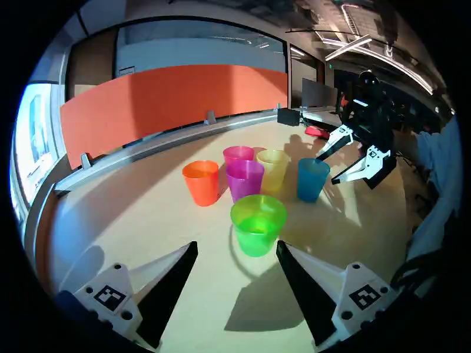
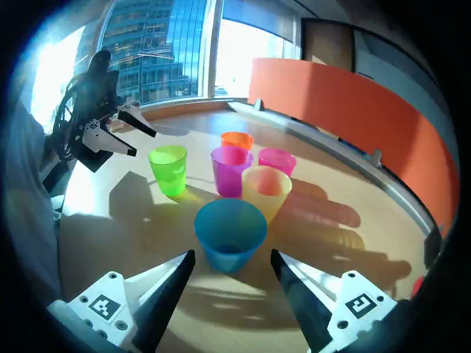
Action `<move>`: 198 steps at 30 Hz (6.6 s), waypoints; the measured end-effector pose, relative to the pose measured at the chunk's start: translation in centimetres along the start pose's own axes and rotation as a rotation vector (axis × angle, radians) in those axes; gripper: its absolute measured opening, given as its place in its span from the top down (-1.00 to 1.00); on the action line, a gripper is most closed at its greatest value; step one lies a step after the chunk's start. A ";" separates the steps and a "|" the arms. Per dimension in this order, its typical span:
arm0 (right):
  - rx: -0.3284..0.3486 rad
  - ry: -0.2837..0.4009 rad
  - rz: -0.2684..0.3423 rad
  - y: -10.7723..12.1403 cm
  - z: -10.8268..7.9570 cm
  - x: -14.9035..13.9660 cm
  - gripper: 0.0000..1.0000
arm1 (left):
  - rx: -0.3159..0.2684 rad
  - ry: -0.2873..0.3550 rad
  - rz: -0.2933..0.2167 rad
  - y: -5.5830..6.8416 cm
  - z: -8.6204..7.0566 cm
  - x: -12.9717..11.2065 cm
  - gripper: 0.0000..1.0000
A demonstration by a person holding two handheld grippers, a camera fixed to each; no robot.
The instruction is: Pour water
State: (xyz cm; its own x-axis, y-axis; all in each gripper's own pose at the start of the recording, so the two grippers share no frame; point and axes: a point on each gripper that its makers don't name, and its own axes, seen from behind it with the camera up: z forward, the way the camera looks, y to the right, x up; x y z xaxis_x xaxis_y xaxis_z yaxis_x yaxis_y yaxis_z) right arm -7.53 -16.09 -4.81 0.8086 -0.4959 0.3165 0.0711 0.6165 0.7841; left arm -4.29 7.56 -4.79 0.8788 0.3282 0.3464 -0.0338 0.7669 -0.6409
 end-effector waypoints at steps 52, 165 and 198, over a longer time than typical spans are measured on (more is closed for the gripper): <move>-0.829 0.558 0.275 10.7 -18.6 5.3 -0.98 | 0.706 0.468 -0.046 -7.2 -9.5 9.1 -0.99; -0.866 0.588 0.267 13.2 -17.6 6.1 -0.98 | 0.661 0.466 -0.202 -8.7 -2.7 3.2 -0.99; -0.863 0.587 0.334 14.6 -12.2 0.9 -0.98 | 0.661 0.466 -0.202 -8.7 -2.8 3.1 -0.99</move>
State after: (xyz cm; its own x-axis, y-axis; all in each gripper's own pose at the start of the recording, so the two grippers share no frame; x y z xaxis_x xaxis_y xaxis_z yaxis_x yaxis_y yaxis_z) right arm 1.32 -0.04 0.42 0.9992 0.0033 -0.0391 -0.0035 1.0000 -0.0045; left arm 0.07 0.40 -0.02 1.0000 -0.0012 -0.0007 0.0012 0.9999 -0.0120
